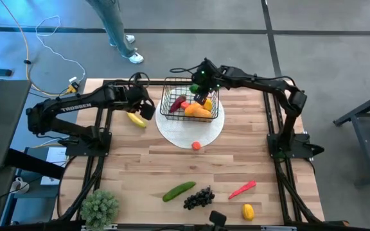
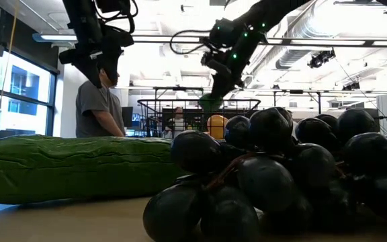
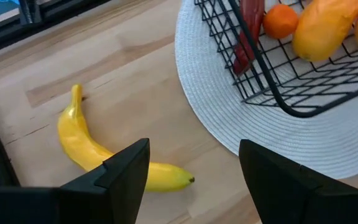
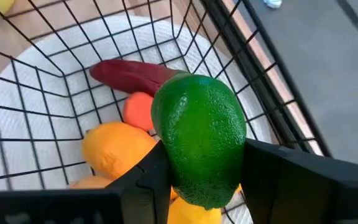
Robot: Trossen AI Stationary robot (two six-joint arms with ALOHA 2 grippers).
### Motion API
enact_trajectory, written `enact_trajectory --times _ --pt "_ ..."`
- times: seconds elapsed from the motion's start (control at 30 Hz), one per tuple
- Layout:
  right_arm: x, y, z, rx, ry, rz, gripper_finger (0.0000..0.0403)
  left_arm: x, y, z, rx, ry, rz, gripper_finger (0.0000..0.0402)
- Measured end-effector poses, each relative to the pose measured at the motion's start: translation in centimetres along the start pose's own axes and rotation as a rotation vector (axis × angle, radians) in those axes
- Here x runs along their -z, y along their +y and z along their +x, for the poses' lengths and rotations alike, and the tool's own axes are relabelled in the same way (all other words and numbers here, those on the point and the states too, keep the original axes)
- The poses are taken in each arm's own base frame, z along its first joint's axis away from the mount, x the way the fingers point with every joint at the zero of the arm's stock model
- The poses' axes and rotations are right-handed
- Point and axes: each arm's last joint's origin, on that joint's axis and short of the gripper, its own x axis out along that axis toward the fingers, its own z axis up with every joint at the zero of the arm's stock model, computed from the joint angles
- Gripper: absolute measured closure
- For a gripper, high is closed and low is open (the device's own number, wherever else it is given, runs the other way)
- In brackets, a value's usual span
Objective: Build produce basket
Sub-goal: Put the lime into the wire basket, then put the cucumber into the wire basket
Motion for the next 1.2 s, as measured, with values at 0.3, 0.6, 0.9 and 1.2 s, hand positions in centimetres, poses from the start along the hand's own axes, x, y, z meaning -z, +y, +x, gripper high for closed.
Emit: enact_trajectory --times 0.3,0.6,0.9,1.2 --pt "0.6 -1.2 2.8 -0.046 0.041 -0.017 0.0284 -0.6 0.8 0.3 -0.022 -0.001 -0.042 0.0163" --pt "1.5 -1.4 5.3 -0.058 0.1 -0.009 0.0283 -0.6 0.9 0.3 -0.008 0.011 -0.047 0.0163" --pt "1.2 -1.4 5.9 -0.047 0.068 -0.012 0.0191 -0.5 0.8 0.3 0.024 0.037 -0.049 0.0163" --pt "1.3 -1.7 5.7 -0.04 0.071 0.007 0.0173 -0.3 1.0 0.3 0.004 0.061 -0.075 0.0163"
